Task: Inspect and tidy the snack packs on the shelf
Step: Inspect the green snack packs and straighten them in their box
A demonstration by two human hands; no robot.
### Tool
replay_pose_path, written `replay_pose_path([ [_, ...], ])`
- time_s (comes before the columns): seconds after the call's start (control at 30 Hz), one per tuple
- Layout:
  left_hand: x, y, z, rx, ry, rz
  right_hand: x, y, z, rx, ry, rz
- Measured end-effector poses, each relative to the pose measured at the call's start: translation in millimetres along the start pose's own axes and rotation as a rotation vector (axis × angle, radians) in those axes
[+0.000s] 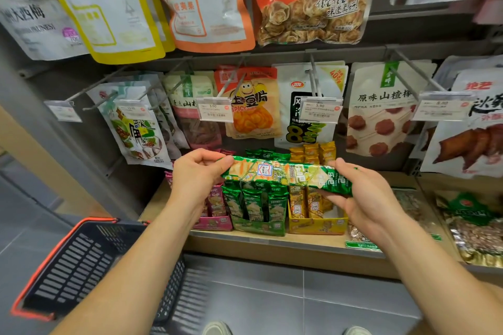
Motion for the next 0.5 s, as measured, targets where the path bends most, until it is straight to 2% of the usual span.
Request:
replay_pose_path([
  [0.07, -2.1, 0.2, 0.3, -0.026, -0.006, 0.034, 2.6, -0.1, 2.0, 0.032, 0.027, -0.008],
  [0.13, -3.8, -2.6, 0.0, -0.131, -0.024, 0.149, 7.4, 3.0, 8.8, 0.034, 0.081, -0.040],
  [0.27, 5.9, -24.6, -4.6, -0.291, -0.070, 0.465, 18.2, 14.4, 29.3, -0.021, 0.190, -0.135],
  [0.37, 22.8, -50.0, -6.6, -0.495, -0.160, 0.730, 18.3, 21.7, 36.3, -0.047, 0.197, -0.188],
  [0.5, 28.9, -58.8, -8.0, -0.635, -0.223, 0.803, 14.5, 24.1, 33.8, -0.076, 0.139, -0.182],
])
Point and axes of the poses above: each hand's wrist, its own x-axis away from the middle knuckle, its own y-axis out of the back of the hand, z = x × y, the point moved 7 cm from there along -x, towards the middle knuckle, and after that the axes turned 15 degrees about -y, right-handed, at the moved point
